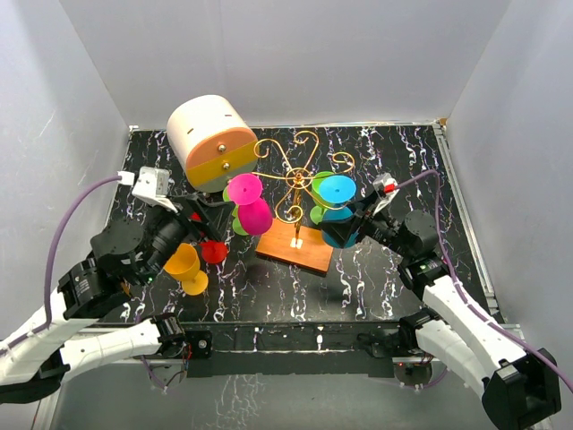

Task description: Place the wine glass upside down on the wine glass rack

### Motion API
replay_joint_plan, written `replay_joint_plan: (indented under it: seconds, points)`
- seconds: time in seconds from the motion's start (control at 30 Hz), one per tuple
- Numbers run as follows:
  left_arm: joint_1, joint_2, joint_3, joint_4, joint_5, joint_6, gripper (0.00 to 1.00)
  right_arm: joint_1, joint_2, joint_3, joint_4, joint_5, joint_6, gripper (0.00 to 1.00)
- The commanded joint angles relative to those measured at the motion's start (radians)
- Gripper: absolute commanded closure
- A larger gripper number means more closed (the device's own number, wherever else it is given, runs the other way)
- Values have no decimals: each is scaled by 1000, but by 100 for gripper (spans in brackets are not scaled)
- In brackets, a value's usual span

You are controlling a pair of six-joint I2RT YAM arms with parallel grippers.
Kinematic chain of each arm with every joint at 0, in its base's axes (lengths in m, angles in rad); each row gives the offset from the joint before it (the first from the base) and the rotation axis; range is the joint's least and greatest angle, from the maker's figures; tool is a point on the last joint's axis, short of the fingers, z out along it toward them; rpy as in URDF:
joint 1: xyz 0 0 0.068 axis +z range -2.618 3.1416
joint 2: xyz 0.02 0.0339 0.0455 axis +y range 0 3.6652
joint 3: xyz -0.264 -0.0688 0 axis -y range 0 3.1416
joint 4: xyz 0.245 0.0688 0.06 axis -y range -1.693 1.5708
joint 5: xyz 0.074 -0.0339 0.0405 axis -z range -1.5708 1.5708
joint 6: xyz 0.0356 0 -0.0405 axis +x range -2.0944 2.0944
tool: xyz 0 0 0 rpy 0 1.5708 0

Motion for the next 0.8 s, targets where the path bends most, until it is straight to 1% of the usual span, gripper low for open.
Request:
replay_joint_plan:
  seconds: [0.0, 0.17, 0.27, 0.4, 0.53, 0.63, 0.7, 0.77]
  points:
    - [-3, -8, -24, -102, -108, -59, 22, 4, -11, 38, -17, 19, -22, 20]
    - [-3, -1, -30, -280, -255, -175, 22, 4, -51, 30, -51, 54, -36, 10]
    - [-3, 12, -32, -423, -318, -292, 22, 2, -85, 15, -63, 72, -57, 7]
    - [-3, 27, -61, -532, -327, -396, 21, 4, -121, 13, -112, 130, -65, 2]
    - [-3, 75, -94, -621, -316, -496, 18, 2, -170, 15, -166, 215, -66, 2]
    - [-3, 121, -107, -647, -308, -526, 18, 3, -245, 9, -197, 327, -62, 2]
    - [-4, 157, -109, -654, -310, -536, 20, 3, -298, 10, -220, 388, -69, 2]
    - [-3, 179, -120, -644, -314, -532, 27, 2, -347, 20, -254, 441, -77, 2]
